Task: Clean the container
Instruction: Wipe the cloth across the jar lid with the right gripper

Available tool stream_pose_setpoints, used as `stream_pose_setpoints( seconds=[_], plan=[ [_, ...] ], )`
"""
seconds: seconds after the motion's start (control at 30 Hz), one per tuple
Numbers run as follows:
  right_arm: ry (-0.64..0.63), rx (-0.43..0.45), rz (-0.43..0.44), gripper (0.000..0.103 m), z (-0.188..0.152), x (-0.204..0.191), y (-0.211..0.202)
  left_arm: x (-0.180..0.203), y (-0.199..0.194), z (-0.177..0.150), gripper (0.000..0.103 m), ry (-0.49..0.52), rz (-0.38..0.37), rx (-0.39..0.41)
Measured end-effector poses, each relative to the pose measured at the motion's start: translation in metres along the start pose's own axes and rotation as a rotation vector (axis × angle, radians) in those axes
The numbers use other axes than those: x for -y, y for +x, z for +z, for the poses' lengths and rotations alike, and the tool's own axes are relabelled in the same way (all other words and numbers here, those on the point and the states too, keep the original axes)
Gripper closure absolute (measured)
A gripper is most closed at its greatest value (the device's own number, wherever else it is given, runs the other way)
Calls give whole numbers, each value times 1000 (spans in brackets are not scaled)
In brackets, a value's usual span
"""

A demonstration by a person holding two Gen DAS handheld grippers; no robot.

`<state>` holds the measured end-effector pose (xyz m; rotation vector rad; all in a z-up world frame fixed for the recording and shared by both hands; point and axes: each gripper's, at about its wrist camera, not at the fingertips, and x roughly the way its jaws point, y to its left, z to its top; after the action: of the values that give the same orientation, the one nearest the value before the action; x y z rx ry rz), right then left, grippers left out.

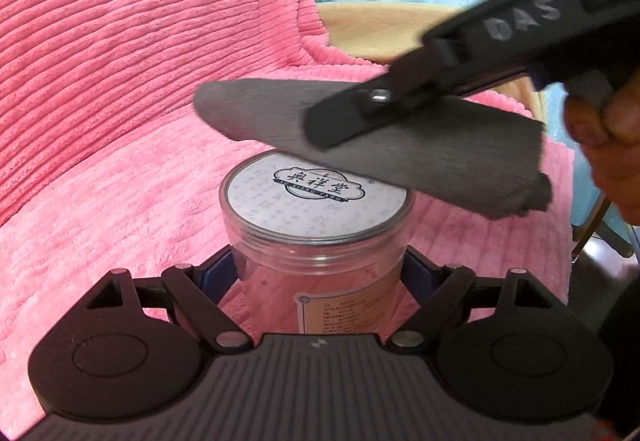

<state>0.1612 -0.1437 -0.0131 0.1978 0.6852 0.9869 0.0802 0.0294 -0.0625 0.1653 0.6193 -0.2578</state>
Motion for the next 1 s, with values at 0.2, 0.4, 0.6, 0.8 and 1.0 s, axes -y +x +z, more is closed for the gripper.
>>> stream_pose_setpoints(
  seconds=[0.2,0.4,0.6,0.8,1.0],
  plan=[
    [16,10,-18,96,-13,-9,-16,-2,-1,-2,18,11,-4,1],
    [19,6,12,96,-20,-19,-20,-8,0,-2,18,7,-12,0],
    [10,-8,65,96,-19,-28,-11,-12,4,-1,18,1,-13,-2],
    [-9,-20,99,96,-11,-33,6,-14,8,1,18,-3,-15,-1],
    [-38,-28,99,97,1,-32,23,-15,6,0,18,-13,-22,0]
  ],
)
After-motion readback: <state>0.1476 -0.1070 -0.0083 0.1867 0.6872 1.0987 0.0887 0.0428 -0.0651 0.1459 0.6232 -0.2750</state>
